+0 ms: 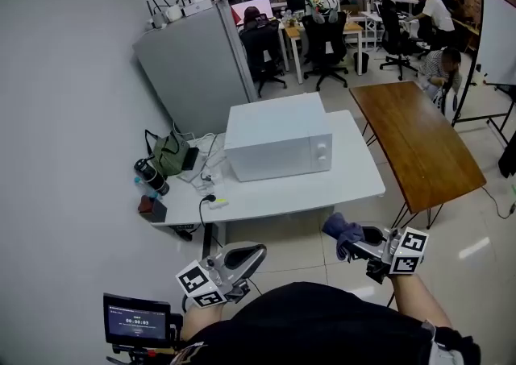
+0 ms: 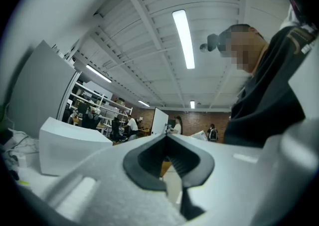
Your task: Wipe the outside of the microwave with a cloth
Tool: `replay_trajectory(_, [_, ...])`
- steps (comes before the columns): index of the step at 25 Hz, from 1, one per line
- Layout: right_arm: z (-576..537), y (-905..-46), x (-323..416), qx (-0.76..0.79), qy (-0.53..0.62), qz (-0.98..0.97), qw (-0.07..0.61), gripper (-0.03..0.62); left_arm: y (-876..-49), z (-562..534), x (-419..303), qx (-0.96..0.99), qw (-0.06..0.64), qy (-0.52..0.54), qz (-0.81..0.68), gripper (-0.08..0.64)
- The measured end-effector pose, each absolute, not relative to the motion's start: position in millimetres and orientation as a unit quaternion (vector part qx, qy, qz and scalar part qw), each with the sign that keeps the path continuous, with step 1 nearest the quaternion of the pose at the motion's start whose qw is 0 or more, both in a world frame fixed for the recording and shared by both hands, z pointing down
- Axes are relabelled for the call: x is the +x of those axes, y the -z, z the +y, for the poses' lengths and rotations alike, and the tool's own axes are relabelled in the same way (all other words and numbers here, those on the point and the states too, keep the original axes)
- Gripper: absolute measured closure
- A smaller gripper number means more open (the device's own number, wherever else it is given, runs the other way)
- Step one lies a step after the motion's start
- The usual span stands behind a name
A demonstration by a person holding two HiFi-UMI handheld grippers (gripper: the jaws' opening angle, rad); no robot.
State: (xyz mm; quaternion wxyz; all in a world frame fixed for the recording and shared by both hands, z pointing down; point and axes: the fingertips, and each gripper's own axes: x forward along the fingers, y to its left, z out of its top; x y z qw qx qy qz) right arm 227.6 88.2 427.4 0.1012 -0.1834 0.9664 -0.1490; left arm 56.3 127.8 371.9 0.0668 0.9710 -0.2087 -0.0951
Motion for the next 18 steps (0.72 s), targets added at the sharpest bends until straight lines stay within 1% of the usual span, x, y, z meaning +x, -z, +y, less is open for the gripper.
replay_trajectory(4, [58.7,-433.7,209.5,-0.185,0.153,0.966,0.093,0.49,-375.9,96.3,38.3,0.971,0.072,0.101,-0.205,0.555])
replay_trajectory(7, [27.3,-439.8,183.8,-0.196,0.151,0.966,0.079,0.49,-383.2,62.3,10.2,0.971,0.072,0.11,-0.198,0.555])
replay_trajectory(12, [-47.5,-434.8,109.1,-0.234,0.139,0.96,0.061,0.489,-390.6,-15.1,-63.0,0.978,0.058,0.111,-0.169,0.555])
replay_trajectory(15, [-91.9,-421.5,56.8,-0.243,0.125,0.961,0.041,0.49,-381.4,-60.9,-110.0,0.981,0.053,0.108,-0.151,0.555])
replay_trajectory(18, [-138.1,-411.1,21.5,-0.251,0.111,0.961,0.025,0.49,-377.2,-101.5,-145.3,0.981,0.049,0.116,-0.149,0.555])
